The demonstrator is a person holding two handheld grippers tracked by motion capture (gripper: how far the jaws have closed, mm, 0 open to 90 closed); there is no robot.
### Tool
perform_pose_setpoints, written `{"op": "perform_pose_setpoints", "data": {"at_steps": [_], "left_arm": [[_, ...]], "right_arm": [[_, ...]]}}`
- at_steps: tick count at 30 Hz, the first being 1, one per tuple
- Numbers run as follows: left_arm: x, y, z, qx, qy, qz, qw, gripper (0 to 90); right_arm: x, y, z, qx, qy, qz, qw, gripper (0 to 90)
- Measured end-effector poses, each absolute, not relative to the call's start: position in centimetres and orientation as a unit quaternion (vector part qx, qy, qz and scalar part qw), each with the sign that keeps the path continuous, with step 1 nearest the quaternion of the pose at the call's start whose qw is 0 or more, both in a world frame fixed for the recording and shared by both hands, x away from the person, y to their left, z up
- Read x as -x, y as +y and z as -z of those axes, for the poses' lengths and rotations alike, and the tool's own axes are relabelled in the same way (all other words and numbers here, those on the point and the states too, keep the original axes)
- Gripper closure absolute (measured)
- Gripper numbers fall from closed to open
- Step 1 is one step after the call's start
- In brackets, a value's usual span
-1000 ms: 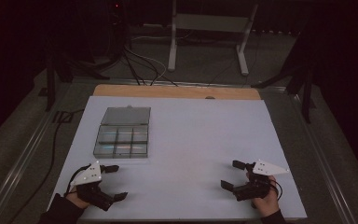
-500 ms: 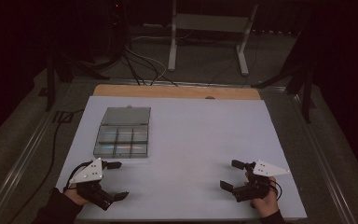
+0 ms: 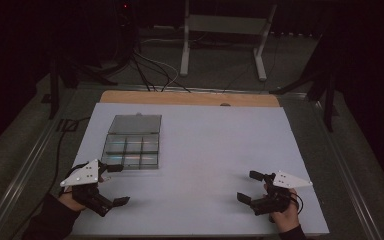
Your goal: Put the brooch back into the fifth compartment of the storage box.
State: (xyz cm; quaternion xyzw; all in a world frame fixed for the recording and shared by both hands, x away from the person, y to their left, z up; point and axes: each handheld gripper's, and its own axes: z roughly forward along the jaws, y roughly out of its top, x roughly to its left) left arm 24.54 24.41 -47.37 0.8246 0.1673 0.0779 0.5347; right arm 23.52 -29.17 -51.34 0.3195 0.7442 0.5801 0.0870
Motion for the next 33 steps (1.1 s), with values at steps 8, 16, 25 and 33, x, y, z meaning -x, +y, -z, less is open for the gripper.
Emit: {"op": "perform_pose_setpoints", "data": {"at_steps": [8, 16, 25, 33], "left_arm": [[-24.9, 25.2, 47.5, -0.826, 0.179, -0.092, 0.527, 1.1], [-25.8, 27.4, 47.9, -0.815, 0.208, -0.107, 0.53, 1.1], [-26.8, 29.8, 49.1, -0.814, 0.229, -0.086, 0.527, 1.2], [-27.4, 31.1, 50.3, -0.82, 0.243, -0.076, 0.513, 1.2]], "right_arm": [[-23.5, -29.2, 51.3, -0.32, 0.745, -0.579, 0.087, 0.0], [-23.5, -29.3, 51.3, -0.32, 0.746, -0.577, 0.089, 0.0], [-23.5, -29.3, 51.3, -0.32, 0.745, -0.578, 0.087, 0.0], [-23.6, -29.4, 51.4, -0.323, 0.743, -0.58, 0.085, 0.0]]}}
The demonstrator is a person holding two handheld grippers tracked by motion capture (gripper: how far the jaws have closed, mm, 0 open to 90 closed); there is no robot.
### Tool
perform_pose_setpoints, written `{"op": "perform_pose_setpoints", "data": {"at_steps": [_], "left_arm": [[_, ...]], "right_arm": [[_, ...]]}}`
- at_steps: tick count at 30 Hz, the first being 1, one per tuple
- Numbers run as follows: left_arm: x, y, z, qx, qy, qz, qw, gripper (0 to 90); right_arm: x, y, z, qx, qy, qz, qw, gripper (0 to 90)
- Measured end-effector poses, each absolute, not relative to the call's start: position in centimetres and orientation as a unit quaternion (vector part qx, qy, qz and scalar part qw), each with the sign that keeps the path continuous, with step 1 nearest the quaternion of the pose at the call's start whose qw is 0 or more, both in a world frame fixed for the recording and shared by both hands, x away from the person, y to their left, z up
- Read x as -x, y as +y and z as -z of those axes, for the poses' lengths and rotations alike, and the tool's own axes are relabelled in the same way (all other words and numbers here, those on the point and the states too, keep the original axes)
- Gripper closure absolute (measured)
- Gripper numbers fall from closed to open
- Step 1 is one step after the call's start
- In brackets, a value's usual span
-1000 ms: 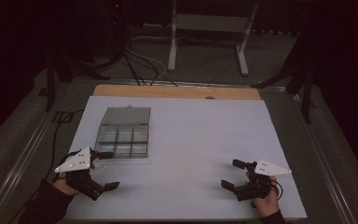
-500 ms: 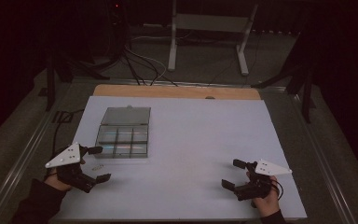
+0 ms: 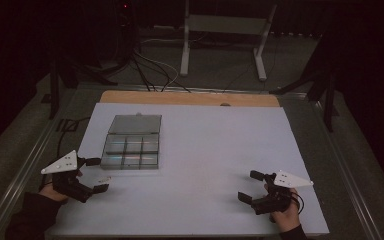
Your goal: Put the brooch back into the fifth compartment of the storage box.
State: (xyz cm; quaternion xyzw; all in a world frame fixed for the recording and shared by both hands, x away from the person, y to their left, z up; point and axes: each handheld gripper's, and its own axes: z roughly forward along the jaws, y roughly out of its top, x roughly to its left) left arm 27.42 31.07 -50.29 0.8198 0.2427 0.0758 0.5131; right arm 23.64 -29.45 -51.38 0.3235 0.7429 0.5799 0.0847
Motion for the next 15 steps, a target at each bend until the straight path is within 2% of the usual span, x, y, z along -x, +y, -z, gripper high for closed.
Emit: {"op": "perform_pose_setpoints", "data": {"at_steps": [5, 12, 15], "left_arm": [[-27.5, 31.4, 51.0, -0.824, 0.25, -0.073, 0.504, 1.2], [-27.3, 31.0, 51.8, -0.85, 0.247, -0.064, 0.46, 1.5], [-27.3, 30.9, 52.1, -0.856, 0.246, -0.063, 0.45, 6.6]], "right_arm": [[-23.6, -29.5, 51.4, -0.324, 0.743, -0.58, 0.084, 0.0], [-23.6, -29.5, 51.4, -0.323, 0.744, -0.579, 0.082, 0.0], [-23.6, -29.5, 51.4, -0.322, 0.745, -0.579, 0.082, 0.0]]}}
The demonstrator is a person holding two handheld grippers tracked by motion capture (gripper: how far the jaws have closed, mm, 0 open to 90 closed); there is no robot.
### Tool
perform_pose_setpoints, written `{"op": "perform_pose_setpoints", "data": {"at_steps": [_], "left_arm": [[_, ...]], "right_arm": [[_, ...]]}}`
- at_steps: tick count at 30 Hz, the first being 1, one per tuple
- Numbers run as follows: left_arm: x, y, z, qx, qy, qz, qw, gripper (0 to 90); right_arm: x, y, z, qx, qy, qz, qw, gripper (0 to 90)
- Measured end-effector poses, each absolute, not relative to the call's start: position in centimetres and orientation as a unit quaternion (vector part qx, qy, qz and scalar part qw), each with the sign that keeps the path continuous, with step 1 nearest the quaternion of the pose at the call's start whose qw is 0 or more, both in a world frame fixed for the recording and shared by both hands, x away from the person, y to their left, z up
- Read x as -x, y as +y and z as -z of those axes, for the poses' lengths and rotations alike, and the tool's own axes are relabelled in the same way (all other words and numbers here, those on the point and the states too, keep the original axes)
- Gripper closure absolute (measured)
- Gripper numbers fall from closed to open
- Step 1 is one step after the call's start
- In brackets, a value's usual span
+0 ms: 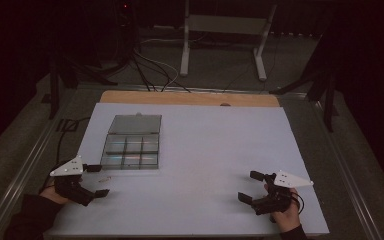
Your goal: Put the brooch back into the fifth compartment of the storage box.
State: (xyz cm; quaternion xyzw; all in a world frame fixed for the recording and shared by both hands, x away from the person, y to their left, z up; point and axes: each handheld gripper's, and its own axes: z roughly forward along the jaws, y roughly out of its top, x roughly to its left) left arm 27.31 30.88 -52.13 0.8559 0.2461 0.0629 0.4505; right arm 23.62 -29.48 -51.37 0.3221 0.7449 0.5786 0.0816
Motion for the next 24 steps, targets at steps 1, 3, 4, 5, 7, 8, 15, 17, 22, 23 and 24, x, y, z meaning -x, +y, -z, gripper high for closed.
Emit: {"op": "perform_pose_setpoints", "data": {"at_steps": [1, 3, 4, 5, 7, 8, 15, 17, 22, 23, 24], "left_arm": [[-27.3, 30.9, 52.2, -0.857, 0.244, -0.063, 0.449, 8.2], [-27.2, 30.9, 52.4, -0.861, 0.239, -0.062, 0.445, 10.0], [-27.3, 31.0, 52.6, -0.86, 0.243, -0.062, 0.444, 17.2], [-27.4, 31.1, 52.7, -0.86, 0.248, -0.061, 0.441, 17.7], [-27.3, 31.4, 52.8, -0.859, 0.253, -0.066, 0.441, 22.4], [-27.4, 31.5, 52.8, -0.858, 0.254, -0.068, 0.442, 24.0], [-27.5, 32.2, 52.9, -0.85, 0.27, -0.075, 0.446, 36.7], [-27.5, 32.3, 53.0, -0.85, 0.272, -0.079, 0.445, 41.4], [-27.7, 32.2, 53.2, -0.858, 0.273, -0.098, 0.423, 50.2], [-27.7, 32.2, 53.3, -0.858, 0.273, -0.098, 0.423, 51.3], [-27.7, 32.2, 53.3, -0.858, 0.273, -0.099, 0.423, 52.3]], "right_arm": [[-23.6, -29.5, 51.4, -0.322, 0.744, -0.579, 0.082, 0.0], [-23.6, -29.5, 51.4, -0.323, 0.744, -0.58, 0.081, 0.0], [-23.6, -29.5, 51.3, -0.323, 0.744, -0.579, 0.082, 0.0], [-23.6, -29.5, 51.3, -0.322, 0.745, -0.578, 0.082, 0.0], [-23.7, -29.5, 51.4, -0.323, 0.743, -0.58, 0.079, 0.0], [-23.6, -29.5, 51.4, -0.323, 0.743, -0.58, 0.079, 0.0], [-23.6, -29.5, 51.3, -0.323, 0.744, -0.58, 0.08, 0.0], [-23.6, -29.5, 51.3, -0.325, 0.741, -0.582, 0.078, 0.0], [-23.6, -29.5, 51.3, -0.325, 0.742, -0.581, 0.079, 0.0], [-23.7, -29.6, 51.3, -0.326, 0.741, -0.582, 0.079, 0.0], [-23.7, -29.6, 51.3, -0.326, 0.741, -0.582, 0.079, 0.0]]}}
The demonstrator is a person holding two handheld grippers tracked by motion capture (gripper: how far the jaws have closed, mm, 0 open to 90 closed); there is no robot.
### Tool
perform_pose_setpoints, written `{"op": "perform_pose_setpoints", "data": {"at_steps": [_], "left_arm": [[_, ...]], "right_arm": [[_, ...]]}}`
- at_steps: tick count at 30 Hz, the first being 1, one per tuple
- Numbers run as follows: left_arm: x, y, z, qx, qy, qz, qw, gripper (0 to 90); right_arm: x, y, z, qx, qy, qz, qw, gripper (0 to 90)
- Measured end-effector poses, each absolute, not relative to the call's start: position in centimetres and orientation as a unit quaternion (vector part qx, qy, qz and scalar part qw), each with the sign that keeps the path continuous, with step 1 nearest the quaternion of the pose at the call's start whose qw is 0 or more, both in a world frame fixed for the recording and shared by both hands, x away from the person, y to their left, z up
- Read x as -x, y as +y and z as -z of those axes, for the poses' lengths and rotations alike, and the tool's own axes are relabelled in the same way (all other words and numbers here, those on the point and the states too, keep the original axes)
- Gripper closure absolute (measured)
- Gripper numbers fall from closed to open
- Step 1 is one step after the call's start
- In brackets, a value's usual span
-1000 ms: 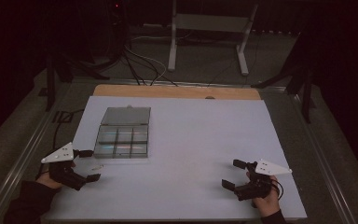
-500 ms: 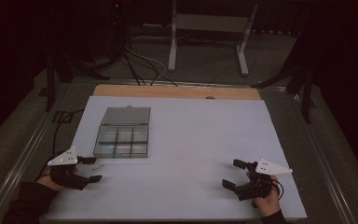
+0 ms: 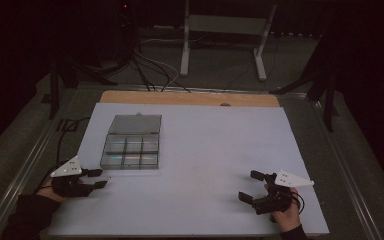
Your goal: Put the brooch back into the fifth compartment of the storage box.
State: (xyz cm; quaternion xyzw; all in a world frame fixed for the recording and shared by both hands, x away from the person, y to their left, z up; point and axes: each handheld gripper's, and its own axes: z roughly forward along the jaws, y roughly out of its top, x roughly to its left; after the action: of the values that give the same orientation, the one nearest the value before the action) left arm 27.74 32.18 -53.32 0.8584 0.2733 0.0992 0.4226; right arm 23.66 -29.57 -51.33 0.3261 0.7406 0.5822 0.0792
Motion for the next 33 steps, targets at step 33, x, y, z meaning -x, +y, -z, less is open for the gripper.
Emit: {"op": "perform_pose_setpoints", "data": {"at_steps": [33], "left_arm": [[-29.0, 31.0, 54.0, -0.885, 0.27, -0.098, 0.367, 82.5]], "right_arm": [[-23.7, -29.7, 51.3, -0.333, 0.738, -0.582, 0.074, 0.0]]}}
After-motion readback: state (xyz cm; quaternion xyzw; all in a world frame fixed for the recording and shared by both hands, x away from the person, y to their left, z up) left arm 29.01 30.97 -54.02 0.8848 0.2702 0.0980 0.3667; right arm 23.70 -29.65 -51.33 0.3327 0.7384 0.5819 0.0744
